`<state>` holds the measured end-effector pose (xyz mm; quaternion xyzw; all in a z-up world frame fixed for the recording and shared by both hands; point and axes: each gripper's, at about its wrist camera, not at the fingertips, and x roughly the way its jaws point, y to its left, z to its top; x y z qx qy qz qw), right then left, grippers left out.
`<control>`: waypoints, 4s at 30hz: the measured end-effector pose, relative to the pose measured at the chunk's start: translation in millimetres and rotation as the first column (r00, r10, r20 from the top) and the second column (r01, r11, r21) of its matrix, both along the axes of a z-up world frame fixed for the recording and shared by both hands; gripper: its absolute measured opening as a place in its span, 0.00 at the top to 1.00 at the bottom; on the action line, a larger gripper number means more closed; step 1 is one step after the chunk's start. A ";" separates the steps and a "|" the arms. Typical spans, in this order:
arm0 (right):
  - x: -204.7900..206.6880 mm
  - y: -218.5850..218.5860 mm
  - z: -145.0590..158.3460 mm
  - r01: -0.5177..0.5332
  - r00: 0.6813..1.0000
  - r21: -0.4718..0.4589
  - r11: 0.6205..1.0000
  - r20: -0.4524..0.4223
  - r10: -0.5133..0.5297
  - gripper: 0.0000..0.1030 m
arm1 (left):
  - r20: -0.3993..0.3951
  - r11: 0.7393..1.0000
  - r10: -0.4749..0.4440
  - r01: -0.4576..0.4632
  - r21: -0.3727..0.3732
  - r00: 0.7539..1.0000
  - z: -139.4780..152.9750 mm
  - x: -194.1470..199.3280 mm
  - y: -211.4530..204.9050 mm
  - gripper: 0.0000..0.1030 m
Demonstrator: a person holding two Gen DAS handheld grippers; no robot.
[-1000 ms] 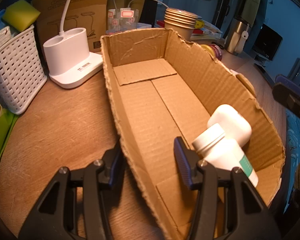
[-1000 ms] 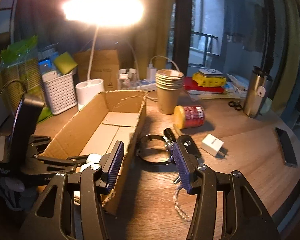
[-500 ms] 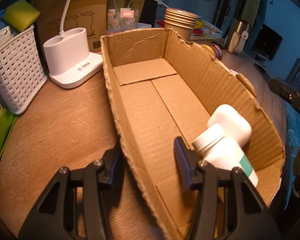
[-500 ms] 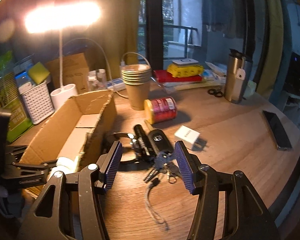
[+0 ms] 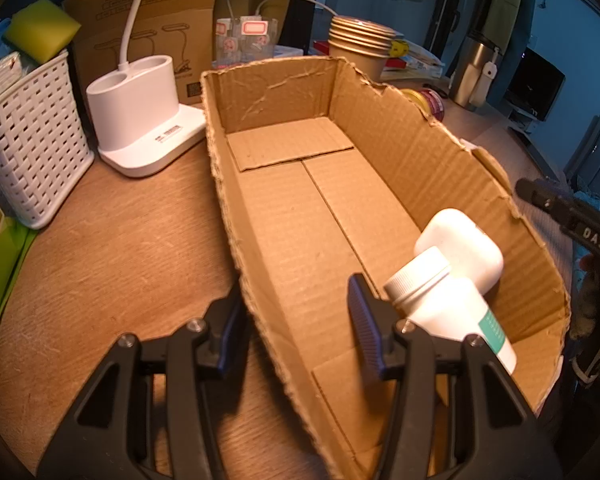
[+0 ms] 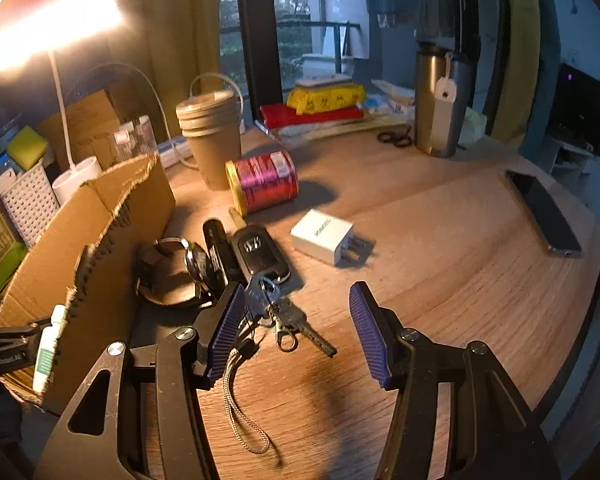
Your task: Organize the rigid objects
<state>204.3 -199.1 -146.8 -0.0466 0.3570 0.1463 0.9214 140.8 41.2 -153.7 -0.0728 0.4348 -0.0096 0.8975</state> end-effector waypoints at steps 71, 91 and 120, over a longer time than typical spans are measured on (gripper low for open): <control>-27.1 81.9 66.4 -0.259 0.940 -0.104 0.960 0.200 0.276 0.89 | 0.000 1.000 0.000 0.000 0.000 1.000 -0.1 0.0 0.2 0.51; -29.9 144.5 34.6 -0.430 0.894 -0.098 0.897 0.093 0.438 0.89 | 0.000 1.000 0.000 0.000 0.000 1.000 -0.2 0.0 0.3 0.51; -28.2 141.1 30.1 -0.448 0.890 -0.067 0.892 0.064 0.452 0.72 | 0.000 1.000 -0.001 0.001 -0.005 1.000 -0.1 0.5 0.2 0.50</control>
